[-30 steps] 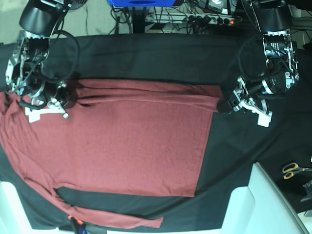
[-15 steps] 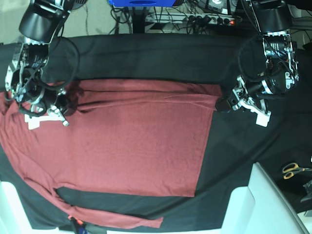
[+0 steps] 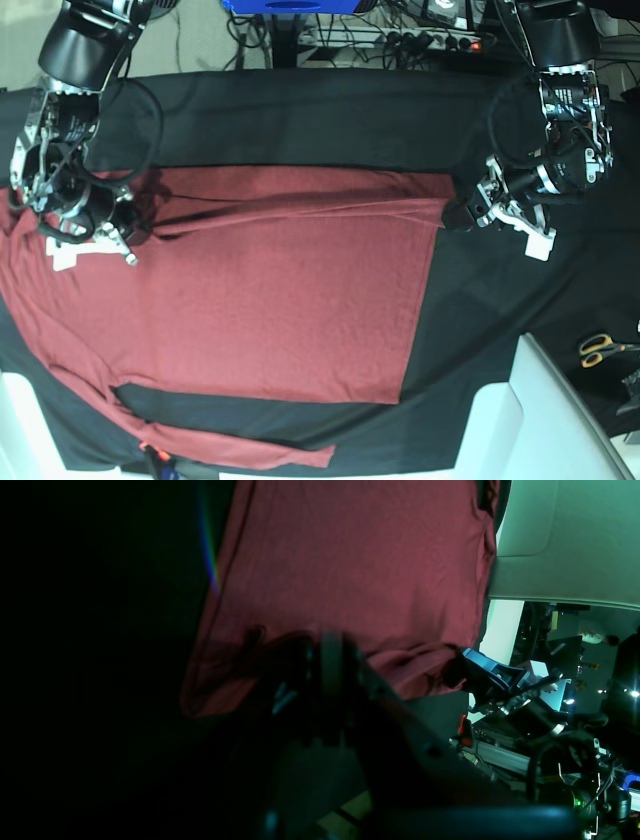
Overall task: Fold the T-shirt properly
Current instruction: 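Lower the right gripper onto the shirt's shoulder edge and pinch it, then release the shirt and lift both grippers away from it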
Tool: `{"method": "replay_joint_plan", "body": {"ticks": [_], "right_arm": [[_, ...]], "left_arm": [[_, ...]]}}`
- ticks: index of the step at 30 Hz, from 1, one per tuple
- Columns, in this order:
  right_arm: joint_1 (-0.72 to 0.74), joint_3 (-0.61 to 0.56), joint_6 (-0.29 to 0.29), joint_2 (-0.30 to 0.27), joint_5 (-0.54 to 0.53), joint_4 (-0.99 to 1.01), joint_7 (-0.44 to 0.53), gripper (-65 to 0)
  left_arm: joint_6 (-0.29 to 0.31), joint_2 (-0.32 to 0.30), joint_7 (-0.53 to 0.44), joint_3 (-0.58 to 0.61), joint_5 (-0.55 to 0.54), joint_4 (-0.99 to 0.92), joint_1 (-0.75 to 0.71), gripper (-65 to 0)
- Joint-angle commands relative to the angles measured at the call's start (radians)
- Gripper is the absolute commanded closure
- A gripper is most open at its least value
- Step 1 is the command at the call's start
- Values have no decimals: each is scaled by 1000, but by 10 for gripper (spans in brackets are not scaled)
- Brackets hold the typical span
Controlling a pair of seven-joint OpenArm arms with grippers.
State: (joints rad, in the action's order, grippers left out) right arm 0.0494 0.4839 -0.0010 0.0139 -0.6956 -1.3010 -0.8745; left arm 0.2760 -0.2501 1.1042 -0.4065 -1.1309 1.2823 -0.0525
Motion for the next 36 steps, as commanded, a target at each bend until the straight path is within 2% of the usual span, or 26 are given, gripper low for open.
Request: {"method": "replay_joint_plan", "body": {"ticks": [1,3,5,10,12,14,16,18,20,22,25,29,32,36], "right_arm": [[27,-1,8,-10,-14,-13,11,-9],[31,-3,8,-10,-14,-13,5,-11],[31,-3,8,-10,-14,-13,5,-41],[31,-4,8,-10,-14,-13,5,-222],[31,-4,9,-10,-14,-15,5,-297],[31,-4,17,-10,-16,-21,10,-336],[33,-1,69,-10,-16,-24,13,-326],[27,8,144,-10,-16,-70,15,-309],[4,8,204,-25,-16,-148,16,-282],[-21,9,236,-35,-16,-228,21,-257],[-76,35,241,-53,-20,-329,67,-249],[-128,169,243,-59,-23,-375,79,-249],[-171,264,249,-59,-23,-369,79,-251],[-240,336,256,-55,-23,-378,85,-251]], "left_arm": [[4,-13,-8,-7,-21,13,12,0],[4,-13,-8,-7,-21,13,12,0],[4,-13,-8,-7,-21,13,12,0],[4,-13,-9,-7,-21,13,10,0],[4,-13,-9,-7,-21,13,10,-77],[4,-13,-9,-7,-21,13,10,-148],[4,-13,-9,-10,-21,13,10,-209],[4,-15,-9,-50,-21,13,9,-242],[4,-13,-5,-127,-22,13,4,-248],[4,-13,-3,-199,-24,21,0,-248],[6,-24,34,-282,-24,36,-17,-248],[12,-28,115,-361,-24,118,-96,-248],[29,-28,126,-358,-18,167,-192,-250],[30,-30,123,-358,15,175,-321,-247]]}}
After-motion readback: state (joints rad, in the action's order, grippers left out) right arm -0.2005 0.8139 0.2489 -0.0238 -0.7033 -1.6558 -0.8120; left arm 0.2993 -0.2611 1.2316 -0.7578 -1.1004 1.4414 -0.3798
